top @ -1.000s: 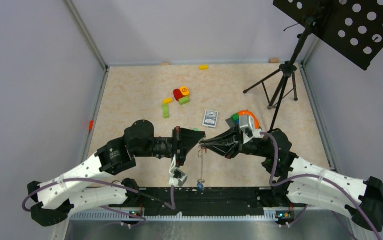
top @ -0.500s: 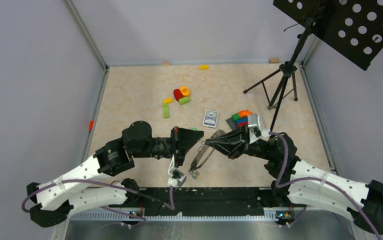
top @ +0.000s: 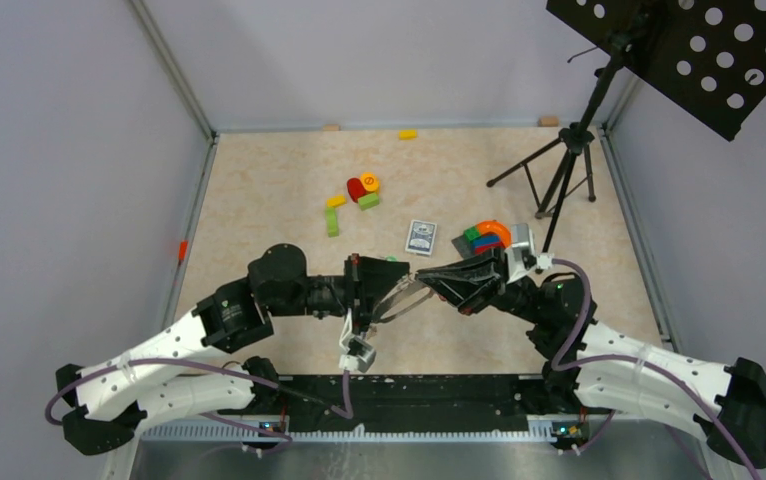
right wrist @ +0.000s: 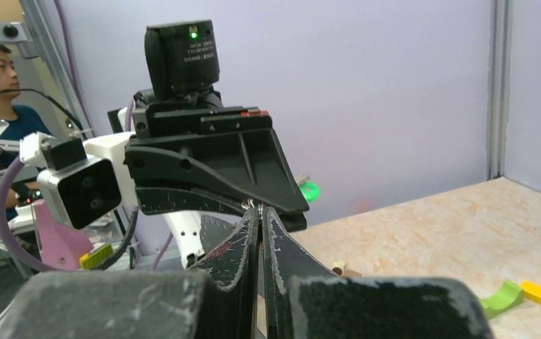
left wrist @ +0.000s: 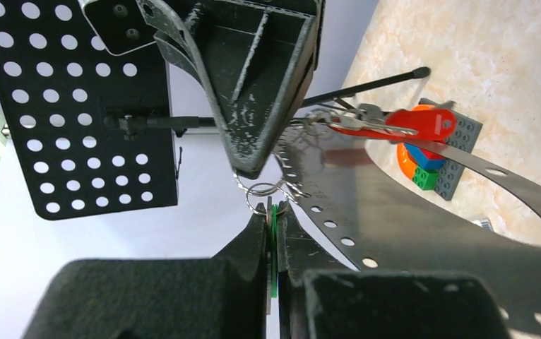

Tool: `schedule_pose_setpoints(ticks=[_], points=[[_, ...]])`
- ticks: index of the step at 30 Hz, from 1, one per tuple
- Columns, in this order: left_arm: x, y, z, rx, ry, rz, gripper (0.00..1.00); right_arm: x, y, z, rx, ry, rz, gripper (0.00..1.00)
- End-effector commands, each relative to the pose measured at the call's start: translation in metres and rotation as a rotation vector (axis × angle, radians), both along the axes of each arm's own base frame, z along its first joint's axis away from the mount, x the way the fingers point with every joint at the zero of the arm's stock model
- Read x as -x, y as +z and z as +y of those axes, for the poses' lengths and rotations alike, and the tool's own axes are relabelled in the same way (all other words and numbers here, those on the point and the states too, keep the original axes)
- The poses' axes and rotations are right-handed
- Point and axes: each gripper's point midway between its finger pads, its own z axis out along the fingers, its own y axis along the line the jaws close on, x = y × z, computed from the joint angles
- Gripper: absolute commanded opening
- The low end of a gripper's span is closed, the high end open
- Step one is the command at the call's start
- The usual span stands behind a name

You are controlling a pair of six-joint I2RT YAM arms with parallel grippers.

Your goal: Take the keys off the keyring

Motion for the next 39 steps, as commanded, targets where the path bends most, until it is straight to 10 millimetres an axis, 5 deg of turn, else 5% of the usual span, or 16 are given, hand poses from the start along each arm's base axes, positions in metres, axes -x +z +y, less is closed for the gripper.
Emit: schedule_pose_setpoints(ticks=[1,18,30,39], points=[[0.001,0.006,-0.002,0.046,-0.007,0.009,0.00,0.005,0.034,-0.014,-0.134,-0.008,-0.043,0.00],[0.002,-0.003,-0.013,0.041,-0.035,0.034,0.00,0.009,0.034,-0.010,-0.124,0.016,-0.069,0.00],[-0.013,0.010,0.001,0.066,0.071,-0.006,0.00,0.007,0.010,-0.038,-0.038,-0.110,-0.058,0.00],[-0.016,0.018,0.002,0.073,0.085,-0.033,0.00,0.007,-0.028,-0.034,0.082,-0.097,-0.009,0.00]])
